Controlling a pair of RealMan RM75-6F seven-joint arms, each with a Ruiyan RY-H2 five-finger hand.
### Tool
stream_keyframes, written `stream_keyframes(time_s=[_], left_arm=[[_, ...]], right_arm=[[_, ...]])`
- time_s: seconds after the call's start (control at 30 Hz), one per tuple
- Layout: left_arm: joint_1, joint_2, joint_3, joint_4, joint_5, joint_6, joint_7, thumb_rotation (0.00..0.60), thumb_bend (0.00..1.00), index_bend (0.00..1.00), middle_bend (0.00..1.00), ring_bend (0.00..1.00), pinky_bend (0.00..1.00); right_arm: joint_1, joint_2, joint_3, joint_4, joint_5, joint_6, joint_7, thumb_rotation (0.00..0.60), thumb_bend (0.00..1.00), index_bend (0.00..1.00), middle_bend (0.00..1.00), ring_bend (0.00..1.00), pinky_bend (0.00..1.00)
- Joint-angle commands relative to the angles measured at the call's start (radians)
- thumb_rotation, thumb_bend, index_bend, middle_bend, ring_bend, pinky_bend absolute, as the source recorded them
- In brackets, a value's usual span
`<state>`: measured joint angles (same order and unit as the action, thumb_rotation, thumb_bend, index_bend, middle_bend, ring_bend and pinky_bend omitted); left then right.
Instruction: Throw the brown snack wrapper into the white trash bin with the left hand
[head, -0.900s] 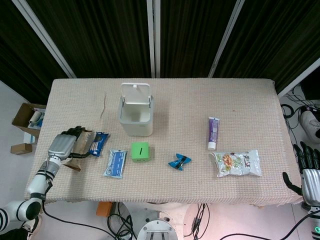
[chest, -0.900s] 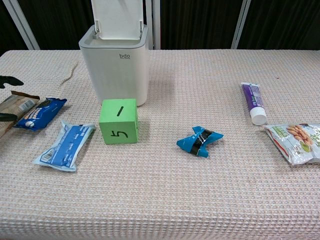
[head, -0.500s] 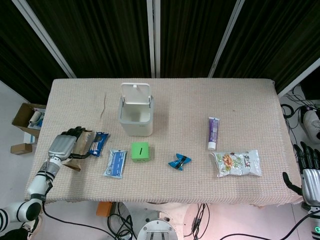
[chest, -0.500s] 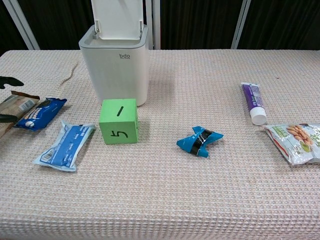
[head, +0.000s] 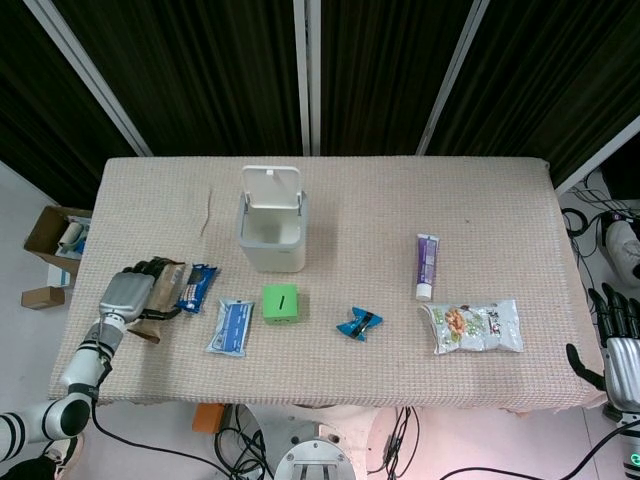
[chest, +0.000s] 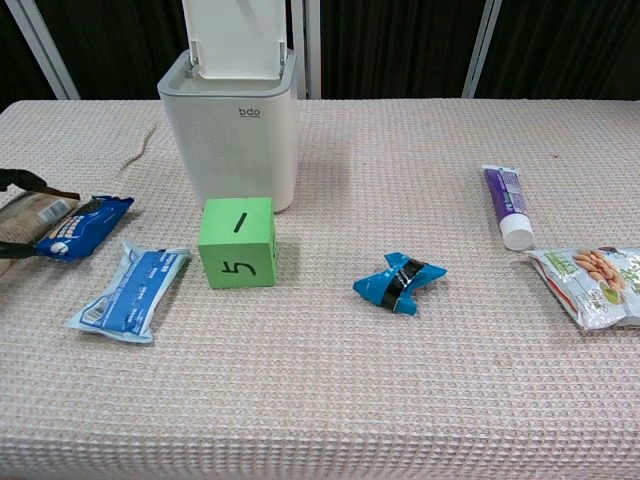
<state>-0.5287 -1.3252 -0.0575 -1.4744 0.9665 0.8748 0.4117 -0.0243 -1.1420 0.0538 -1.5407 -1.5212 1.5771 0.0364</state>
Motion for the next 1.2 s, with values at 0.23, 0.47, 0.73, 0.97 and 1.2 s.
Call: stream_keyframes(time_s=[0.23,0.47,0.73,0.97,1.2], left_arm=[[-0.001,-0.069,0.004,0.069,0.007,0.079,0.052,0.6,0.19,0.21,0.38,0.37,0.5],[-0.005,-0.082,0.012,0.074,-0.048,0.081,0.11,0.6,0.22,0.27,0.44,0.5,0.62],[0.007,-0.096,0.005,0.082,-0.011,0.121,0.074,0.6,0.33,0.48,0.61,0.69,0.78],[0.02,-0.093,0.006,0.083,0.052,0.157,0.037,0.6,0.41,0.61,0.72,0.77,0.86],[0.035,-0.088,-0.002,0.078,0.128,0.207,-0.021,0.6,0.46,0.69,0.8,0.84,0.94]], right_arm=[[-0.001,0.004,0.003,-0.008,0.006,0.0,-0.007,0.6,0.29,0.0,0.0,0.0,0.0],[0.0,0.002,0.002,-0.006,0.01,-0.007,-0.005,0.6,0.29,0.0,0.0,0.0,0.0],[-0.001,-0.001,0.004,0.0,0.014,-0.007,0.001,0.6,0.3,0.0,0.0,0.0,0.0],[0.001,-0.002,0.004,0.003,0.017,-0.014,0.002,0.6,0.3,0.0,0.0,0.0,0.0],[0.001,-0.002,0.004,0.003,0.017,-0.015,0.002,0.6,0.3,0.0,0.0,0.0,0.0]])
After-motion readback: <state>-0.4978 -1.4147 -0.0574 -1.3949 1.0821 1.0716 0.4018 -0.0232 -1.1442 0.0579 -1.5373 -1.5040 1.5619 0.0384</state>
